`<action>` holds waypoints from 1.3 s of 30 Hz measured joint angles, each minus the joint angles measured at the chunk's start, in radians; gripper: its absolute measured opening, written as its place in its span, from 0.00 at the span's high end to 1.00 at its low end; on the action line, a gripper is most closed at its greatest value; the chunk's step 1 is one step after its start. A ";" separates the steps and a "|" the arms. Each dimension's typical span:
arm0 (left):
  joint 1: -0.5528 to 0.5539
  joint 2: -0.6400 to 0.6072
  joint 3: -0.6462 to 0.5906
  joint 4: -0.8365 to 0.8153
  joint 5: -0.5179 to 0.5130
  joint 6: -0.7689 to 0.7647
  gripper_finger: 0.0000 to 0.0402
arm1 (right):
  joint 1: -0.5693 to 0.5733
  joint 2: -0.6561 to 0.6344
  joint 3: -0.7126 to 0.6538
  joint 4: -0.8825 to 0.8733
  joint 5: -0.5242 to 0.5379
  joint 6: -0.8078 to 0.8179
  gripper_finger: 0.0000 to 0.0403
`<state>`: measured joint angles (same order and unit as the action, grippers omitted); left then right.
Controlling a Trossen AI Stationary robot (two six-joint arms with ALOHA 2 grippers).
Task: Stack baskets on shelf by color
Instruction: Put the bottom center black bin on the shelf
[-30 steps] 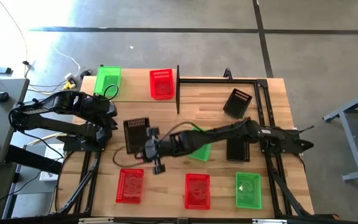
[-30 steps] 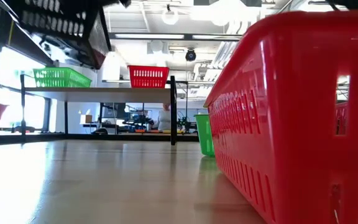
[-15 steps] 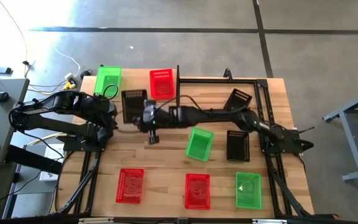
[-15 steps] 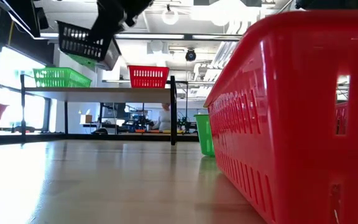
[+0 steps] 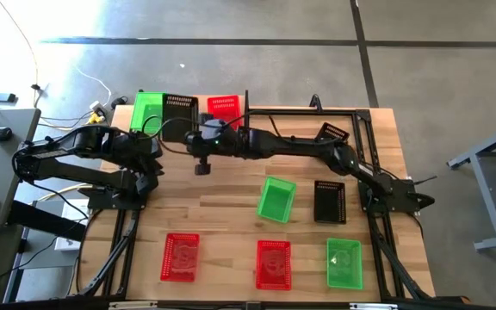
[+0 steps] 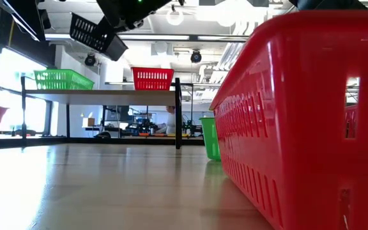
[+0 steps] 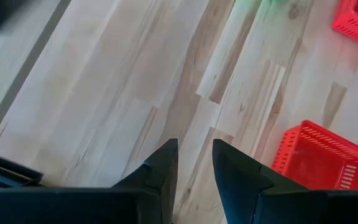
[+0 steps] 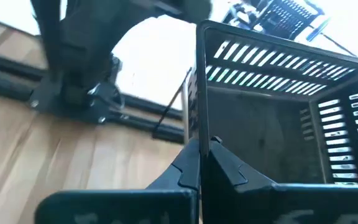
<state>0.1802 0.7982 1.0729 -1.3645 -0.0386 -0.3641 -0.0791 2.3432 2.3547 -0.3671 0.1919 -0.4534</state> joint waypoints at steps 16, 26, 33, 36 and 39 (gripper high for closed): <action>0.000 -0.001 0.000 0.000 0.000 -0.003 0.78 | -0.065 0.037 -0.001 0.060 -0.053 0.056 1.00; 0.000 0.000 0.000 0.000 0.000 0.000 0.78 | -0.071 0.060 0.000 0.009 -0.050 0.071 1.00; 0.000 0.000 0.000 0.000 0.000 -0.001 0.78 | -0.079 0.076 -0.002 -0.018 -0.059 0.086 1.00; 0.000 0.000 0.000 0.000 0.000 0.000 0.78 | -0.081 0.076 -0.001 -0.037 -0.047 0.082 1.00; 0.000 0.000 0.000 0.000 0.000 -0.001 0.78 | -0.089 0.076 -0.001 -0.036 -0.051 0.087 1.00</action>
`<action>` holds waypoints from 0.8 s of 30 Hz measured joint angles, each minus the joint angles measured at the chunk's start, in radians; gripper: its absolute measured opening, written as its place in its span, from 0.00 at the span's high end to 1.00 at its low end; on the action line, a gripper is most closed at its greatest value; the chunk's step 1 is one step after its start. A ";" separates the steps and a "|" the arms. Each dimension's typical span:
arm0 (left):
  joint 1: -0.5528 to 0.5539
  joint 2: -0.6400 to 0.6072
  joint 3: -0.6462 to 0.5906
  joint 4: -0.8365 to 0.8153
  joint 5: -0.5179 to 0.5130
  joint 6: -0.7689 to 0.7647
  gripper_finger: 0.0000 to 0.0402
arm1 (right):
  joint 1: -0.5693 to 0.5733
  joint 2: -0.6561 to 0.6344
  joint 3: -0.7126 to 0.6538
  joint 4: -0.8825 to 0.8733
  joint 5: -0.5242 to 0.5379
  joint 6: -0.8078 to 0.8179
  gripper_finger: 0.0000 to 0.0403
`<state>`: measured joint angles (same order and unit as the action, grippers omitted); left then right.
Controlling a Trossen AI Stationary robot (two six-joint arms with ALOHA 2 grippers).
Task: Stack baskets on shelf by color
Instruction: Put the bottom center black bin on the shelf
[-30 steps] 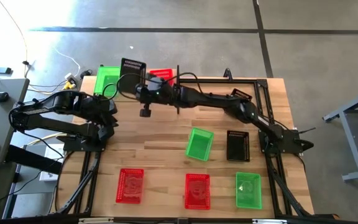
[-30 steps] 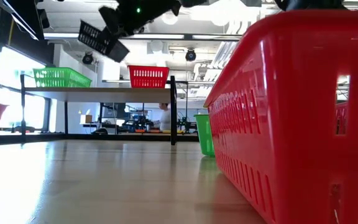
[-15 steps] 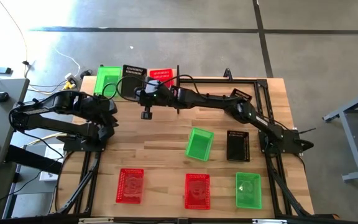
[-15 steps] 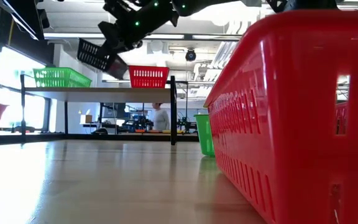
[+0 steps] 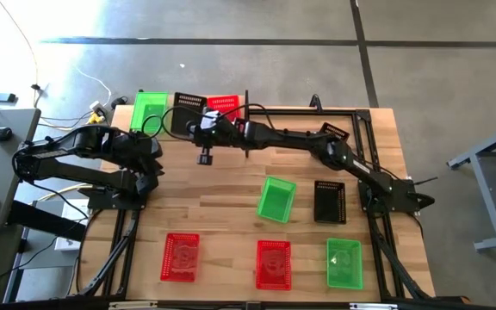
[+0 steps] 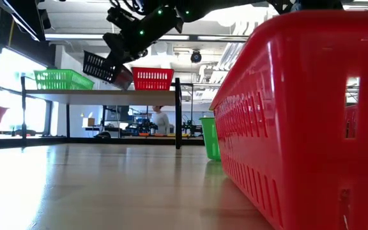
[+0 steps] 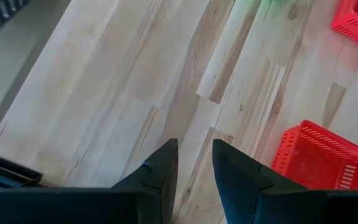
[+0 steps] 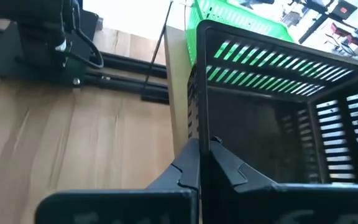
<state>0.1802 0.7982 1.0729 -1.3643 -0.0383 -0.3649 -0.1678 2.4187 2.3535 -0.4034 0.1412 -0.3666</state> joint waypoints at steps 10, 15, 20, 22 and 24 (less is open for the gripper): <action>0.000 0.000 0.000 0.000 0.000 0.000 0.78 | -0.012 0.000 0.000 -0.019 -0.003 0.045 1.00; 0.000 0.000 0.000 0.000 0.000 0.000 0.78 | -0.011 0.000 0.000 -0.019 0.005 0.047 0.99; 0.000 0.000 0.000 0.000 0.000 0.000 0.78 | -0.011 0.000 0.000 -0.018 0.007 0.044 0.92; 0.000 0.000 0.000 0.000 0.000 0.000 0.78 | -0.011 0.000 0.000 -0.018 0.007 0.044 0.87; 0.000 0.000 0.000 0.000 0.000 0.000 0.78 | -0.011 0.000 0.000 -0.018 0.007 0.044 0.84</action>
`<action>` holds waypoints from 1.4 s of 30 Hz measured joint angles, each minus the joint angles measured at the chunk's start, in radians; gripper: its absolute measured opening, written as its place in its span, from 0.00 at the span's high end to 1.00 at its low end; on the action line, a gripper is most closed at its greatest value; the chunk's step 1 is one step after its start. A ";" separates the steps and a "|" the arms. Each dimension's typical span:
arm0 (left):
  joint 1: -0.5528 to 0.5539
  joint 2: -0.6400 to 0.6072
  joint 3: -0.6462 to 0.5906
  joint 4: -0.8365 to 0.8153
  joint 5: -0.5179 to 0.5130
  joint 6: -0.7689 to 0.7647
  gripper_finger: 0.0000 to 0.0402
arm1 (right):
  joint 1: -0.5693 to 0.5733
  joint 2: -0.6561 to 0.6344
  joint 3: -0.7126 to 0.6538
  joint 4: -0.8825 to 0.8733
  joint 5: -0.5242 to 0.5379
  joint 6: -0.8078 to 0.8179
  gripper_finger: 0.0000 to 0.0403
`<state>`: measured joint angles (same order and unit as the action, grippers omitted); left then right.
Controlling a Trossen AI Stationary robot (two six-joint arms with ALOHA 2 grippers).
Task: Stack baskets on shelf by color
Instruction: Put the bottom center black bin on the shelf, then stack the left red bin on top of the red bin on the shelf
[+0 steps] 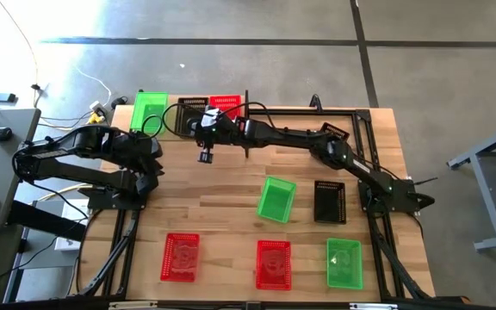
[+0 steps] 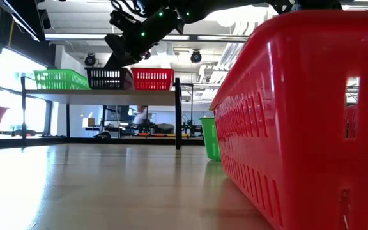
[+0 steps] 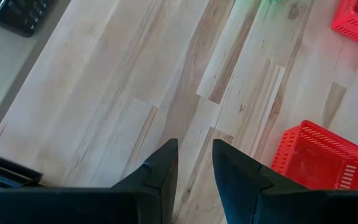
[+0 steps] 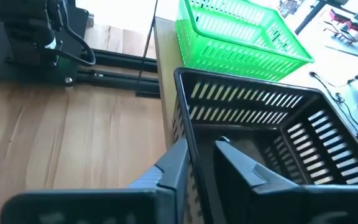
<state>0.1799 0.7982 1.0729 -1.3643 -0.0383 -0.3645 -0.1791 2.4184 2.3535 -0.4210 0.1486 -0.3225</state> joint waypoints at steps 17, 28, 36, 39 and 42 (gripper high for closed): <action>0.000 0.000 0.000 0.000 0.000 0.000 0.78 | 0.025 -0.014 0.003 0.047 0.059 0.008 0.81; 0.000 0.000 0.000 0.000 0.007 0.001 0.77 | 0.086 -0.091 0.003 -0.011 0.233 0.032 0.81; 0.000 0.000 0.000 -0.003 0.016 -0.044 0.63 | 0.090 -0.141 0.003 -0.115 0.399 0.107 0.81; 0.000 0.000 0.000 -0.003 0.016 -0.056 0.56 | 0.090 -0.173 0.003 -0.167 0.427 0.156 0.81; 0.000 0.000 0.000 -0.004 0.042 -0.111 0.51 | 0.090 -0.204 0.003 -0.220 0.419 0.217 0.81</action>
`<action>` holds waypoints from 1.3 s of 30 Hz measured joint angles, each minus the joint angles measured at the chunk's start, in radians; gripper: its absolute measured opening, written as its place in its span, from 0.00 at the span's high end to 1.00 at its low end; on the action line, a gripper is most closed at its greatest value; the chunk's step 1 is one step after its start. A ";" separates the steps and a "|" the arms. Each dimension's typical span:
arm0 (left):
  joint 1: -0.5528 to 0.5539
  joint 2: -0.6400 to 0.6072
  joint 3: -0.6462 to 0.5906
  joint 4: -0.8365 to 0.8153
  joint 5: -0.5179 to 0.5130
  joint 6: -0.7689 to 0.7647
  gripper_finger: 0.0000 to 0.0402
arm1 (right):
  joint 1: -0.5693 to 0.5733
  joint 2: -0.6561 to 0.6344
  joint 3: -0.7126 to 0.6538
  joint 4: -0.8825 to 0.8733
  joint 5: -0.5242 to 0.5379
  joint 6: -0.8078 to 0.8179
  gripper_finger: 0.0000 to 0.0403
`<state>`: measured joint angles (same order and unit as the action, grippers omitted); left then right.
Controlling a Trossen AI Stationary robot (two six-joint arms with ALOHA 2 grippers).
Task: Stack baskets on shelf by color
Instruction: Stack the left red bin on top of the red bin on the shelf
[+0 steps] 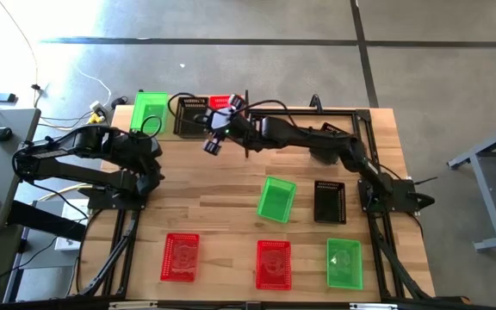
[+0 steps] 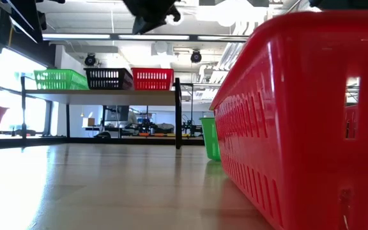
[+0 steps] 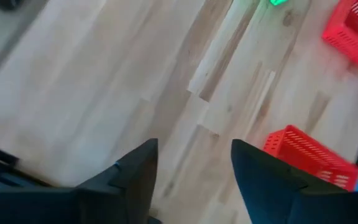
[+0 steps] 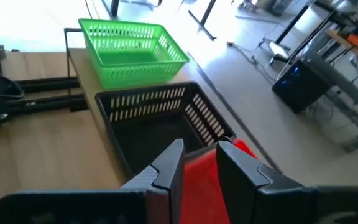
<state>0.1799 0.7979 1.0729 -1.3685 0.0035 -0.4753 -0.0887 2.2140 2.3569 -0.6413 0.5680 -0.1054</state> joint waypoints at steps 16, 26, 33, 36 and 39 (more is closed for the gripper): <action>-0.130 -0.001 0.000 -0.092 0.065 -0.535 0.55 | 0.038 -0.057 0.000 -0.187 -0.158 0.053 0.81; -0.311 0.007 -0.087 -0.076 0.075 -0.842 0.56 | 0.059 -0.057 0.000 -0.345 -0.223 0.055 0.81; -0.464 0.016 -0.193 0.105 0.058 -1.045 0.56 | 0.095 -0.057 0.000 -0.364 -0.254 0.023 0.81; -0.539 0.040 -0.230 0.178 0.037 -1.126 0.56 | 0.107 -0.057 0.000 -0.365 -0.254 0.011 0.81; -0.615 0.082 -0.254 0.217 0.020 -1.191 0.56 | 0.118 -0.057 0.000 -0.373 -0.254 0.011 0.81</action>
<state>-0.4347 0.8800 0.8192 -1.1517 0.0233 -1.6661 0.0293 2.1571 2.3566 -1.0139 0.3141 -0.0944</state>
